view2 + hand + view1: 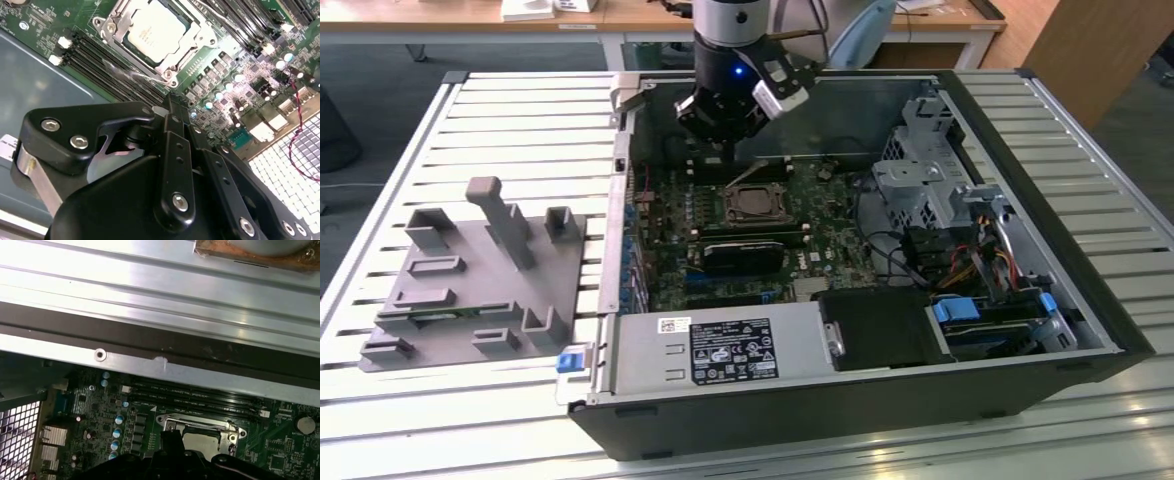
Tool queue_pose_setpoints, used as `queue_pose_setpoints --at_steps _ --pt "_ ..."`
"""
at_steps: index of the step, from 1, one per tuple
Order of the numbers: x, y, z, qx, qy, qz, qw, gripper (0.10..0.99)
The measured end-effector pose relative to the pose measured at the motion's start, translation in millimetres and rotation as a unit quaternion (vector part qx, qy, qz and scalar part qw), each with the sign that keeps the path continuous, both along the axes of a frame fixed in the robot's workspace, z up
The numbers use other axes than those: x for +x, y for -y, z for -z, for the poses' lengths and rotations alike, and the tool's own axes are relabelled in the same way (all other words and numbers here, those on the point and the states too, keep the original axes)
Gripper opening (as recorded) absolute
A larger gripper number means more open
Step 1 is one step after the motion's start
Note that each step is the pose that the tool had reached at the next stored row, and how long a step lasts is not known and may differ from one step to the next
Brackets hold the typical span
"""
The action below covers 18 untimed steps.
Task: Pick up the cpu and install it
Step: 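Install the first cpu locking lever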
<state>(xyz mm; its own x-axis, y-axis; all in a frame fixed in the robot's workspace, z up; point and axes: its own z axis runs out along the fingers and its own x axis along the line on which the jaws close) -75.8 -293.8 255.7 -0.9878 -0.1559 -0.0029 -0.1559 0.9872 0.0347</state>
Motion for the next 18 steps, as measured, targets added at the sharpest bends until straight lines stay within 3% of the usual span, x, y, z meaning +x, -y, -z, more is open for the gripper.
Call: queue_pose_setpoints --at_steps 5,11,15,18 --pt "4.8 0.0 0.4 -0.0003 -0.0017 0.004 1.0 0.106" --pt "4.8 0.1 4.5 0.0012 -0.0018 0.053 0.9986 0.106" --pt "4.9 0.0 5.8 0.0238 -0.0029 0.061 0.9979 0.106" --pt "5.5 0.0 6.6 0.0259 -0.003 0.065 0.9975 0.106"
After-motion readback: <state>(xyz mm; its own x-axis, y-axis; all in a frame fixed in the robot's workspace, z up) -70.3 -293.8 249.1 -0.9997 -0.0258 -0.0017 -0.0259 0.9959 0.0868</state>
